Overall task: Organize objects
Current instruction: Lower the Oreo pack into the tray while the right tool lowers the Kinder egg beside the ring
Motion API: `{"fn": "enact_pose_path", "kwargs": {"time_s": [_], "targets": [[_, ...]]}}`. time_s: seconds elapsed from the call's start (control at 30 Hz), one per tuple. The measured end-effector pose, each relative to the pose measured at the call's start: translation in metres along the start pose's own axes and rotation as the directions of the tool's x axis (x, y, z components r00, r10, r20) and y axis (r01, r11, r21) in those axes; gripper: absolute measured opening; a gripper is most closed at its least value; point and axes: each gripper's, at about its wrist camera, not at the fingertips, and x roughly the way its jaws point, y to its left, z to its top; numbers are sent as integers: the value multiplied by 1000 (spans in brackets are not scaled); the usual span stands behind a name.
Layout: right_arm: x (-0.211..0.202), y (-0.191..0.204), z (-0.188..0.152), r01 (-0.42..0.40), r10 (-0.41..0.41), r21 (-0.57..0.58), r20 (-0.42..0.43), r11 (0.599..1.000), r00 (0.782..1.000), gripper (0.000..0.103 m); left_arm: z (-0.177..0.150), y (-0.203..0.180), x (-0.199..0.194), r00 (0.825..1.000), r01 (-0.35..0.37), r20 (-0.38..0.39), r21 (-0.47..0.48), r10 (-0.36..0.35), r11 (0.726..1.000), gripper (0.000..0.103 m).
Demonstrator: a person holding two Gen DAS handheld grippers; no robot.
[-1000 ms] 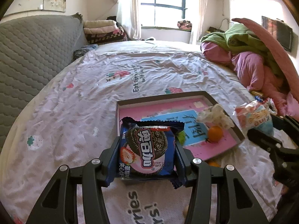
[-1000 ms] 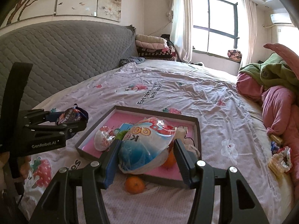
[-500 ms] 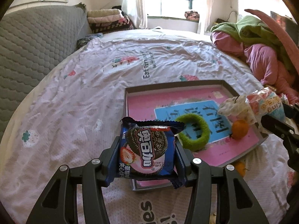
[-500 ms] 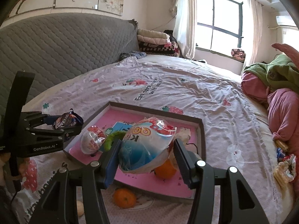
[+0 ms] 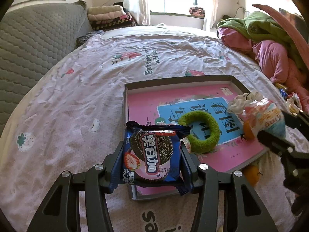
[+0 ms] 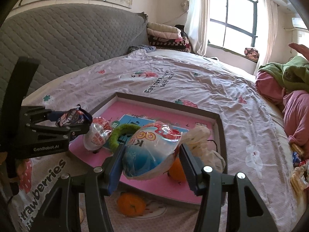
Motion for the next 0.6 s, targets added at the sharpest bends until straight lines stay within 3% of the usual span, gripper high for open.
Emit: {"fn": "enact_pose_path", "kwargs": {"time_s": [0.6], "targets": [[22, 6, -9, -5, 4, -26, -42, 1000, 999, 56, -4, -7, 12, 1000, 16, -14, 9, -16, 1000, 54]]}}
